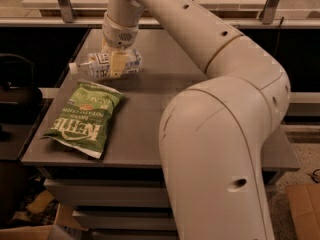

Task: Move blue plastic bottle near green jalapeno chip bag

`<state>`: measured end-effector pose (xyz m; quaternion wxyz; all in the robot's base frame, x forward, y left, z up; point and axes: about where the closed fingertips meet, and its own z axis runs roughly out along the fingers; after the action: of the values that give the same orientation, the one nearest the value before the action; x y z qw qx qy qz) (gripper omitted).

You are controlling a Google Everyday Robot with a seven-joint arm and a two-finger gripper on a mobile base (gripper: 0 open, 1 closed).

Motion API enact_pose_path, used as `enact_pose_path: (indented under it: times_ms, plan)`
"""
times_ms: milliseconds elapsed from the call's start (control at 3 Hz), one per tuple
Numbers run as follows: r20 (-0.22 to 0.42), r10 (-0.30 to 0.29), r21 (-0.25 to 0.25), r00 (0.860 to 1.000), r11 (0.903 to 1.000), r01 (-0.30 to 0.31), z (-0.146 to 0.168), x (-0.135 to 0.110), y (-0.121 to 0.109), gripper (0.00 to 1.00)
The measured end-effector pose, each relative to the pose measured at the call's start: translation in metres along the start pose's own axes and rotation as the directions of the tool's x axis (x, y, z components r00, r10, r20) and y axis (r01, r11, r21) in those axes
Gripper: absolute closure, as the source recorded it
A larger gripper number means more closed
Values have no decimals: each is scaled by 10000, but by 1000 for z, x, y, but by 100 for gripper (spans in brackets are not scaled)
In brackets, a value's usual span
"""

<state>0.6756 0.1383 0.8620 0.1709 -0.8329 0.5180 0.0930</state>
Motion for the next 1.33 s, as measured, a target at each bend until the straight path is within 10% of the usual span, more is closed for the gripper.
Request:
enact_pose_path:
  times_ms: [1333]
  plan:
    - [30, -565, -368, 9984, 9977, 566, 6, 3, -8, 12]
